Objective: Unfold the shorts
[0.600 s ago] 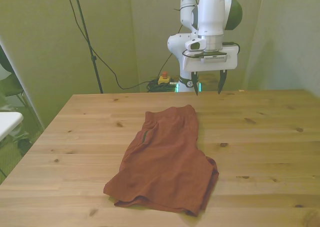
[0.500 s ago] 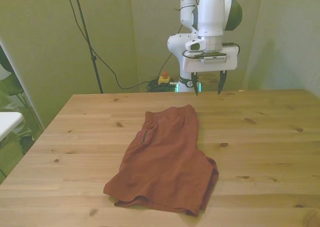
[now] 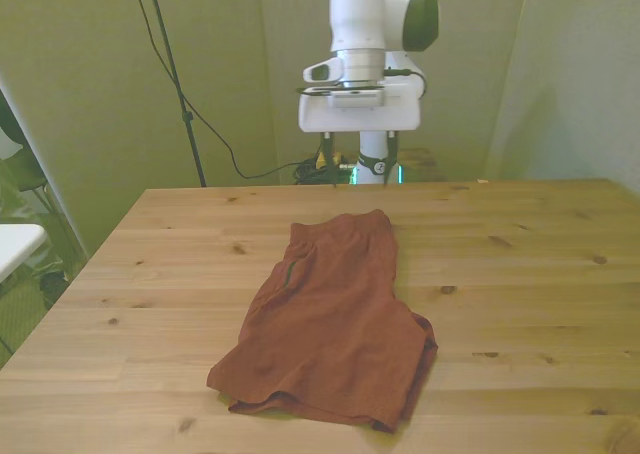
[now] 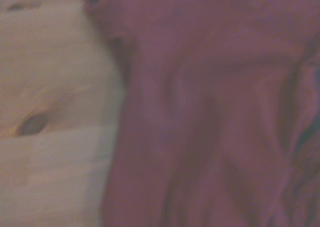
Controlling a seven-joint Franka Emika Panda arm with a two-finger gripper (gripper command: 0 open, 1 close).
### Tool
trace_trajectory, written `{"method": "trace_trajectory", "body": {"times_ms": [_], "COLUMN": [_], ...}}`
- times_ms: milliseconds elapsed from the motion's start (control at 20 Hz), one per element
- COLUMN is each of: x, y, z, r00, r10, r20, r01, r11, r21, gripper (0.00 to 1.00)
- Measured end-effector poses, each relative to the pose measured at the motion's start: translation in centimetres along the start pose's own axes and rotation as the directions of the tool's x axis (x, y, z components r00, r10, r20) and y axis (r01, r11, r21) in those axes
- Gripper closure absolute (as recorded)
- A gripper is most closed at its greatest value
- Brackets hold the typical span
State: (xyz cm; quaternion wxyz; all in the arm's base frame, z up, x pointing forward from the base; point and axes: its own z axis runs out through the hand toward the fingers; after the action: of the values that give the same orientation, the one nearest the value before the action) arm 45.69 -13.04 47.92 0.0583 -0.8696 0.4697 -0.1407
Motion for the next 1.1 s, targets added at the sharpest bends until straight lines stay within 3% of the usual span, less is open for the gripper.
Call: {"method": "trace_trajectory", "body": {"times_ms": [200,450,700,1100], "x": [8.6,15.2,18.8,21.4], "y": [1.4,2.6,0.8,-3.0], "z": [0.4,0.8,2.6,5.4], "r00": [0.996,0.980,0.955,0.947], "r10": [0.081,0.186,0.274,0.310], "r20": [-0.025,-0.076,-0.110,-0.085], "r01": [-0.080,-0.183,-0.270,-0.305], "r11": [0.997,0.982,0.961,0.950], "r21": [0.022,0.049,0.051,0.067], "gripper": [0.00,0.00,0.00,0.00]}}
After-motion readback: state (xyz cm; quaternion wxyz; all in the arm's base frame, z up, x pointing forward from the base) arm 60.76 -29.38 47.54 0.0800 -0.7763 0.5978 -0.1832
